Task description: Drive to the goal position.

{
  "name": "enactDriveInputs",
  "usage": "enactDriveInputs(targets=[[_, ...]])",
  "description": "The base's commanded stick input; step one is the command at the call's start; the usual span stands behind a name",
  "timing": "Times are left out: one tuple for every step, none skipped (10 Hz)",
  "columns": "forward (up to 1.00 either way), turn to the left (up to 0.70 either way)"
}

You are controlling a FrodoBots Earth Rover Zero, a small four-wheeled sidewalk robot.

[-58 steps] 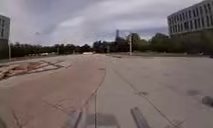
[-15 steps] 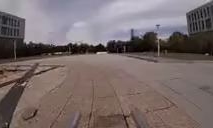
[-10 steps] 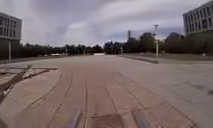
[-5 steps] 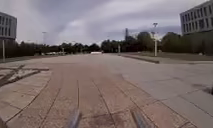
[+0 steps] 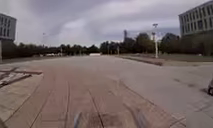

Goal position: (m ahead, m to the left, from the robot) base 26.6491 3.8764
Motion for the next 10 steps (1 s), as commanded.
enactDriveInputs(targets=[[1.00, -0.24], [1.00, -0.27], [1.00, -0.14], [1.00, 0.00], [1.00, -0.03], [1.00, -0.27], [1.00, -0.27], [1.00, -0.27], [1.00, -0.27], [1.00, -0.27]])
